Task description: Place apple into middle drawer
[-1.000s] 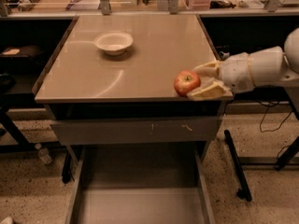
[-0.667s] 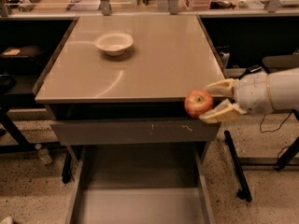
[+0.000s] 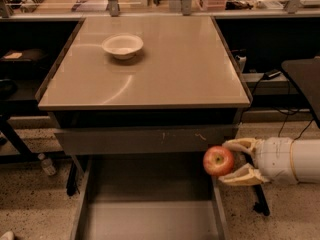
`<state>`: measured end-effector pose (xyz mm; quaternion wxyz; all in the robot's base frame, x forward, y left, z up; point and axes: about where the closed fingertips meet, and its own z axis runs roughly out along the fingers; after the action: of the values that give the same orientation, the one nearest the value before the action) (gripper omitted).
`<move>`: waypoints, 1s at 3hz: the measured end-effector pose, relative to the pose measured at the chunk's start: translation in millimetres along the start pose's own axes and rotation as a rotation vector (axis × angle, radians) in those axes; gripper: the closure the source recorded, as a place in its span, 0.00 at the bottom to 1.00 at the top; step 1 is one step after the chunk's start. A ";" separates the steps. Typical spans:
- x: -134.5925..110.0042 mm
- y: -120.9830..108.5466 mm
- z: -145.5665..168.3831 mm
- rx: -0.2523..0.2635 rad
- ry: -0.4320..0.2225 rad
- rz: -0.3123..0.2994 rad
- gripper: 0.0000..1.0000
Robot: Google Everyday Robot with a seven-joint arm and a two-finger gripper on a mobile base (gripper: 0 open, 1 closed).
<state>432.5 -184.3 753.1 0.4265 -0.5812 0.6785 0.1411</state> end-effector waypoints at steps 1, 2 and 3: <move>40.3 41.7 42.8 -0.022 0.032 0.067 1.00; 40.3 41.7 42.8 -0.023 0.032 0.067 1.00; 57.8 56.3 73.3 -0.053 0.037 0.114 1.00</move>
Offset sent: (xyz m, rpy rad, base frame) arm -0.0137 0.0102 -0.0492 0.0009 0.0517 -0.0196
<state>414.0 -156.5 649.3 0.3898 -0.5552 0.7142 0.1722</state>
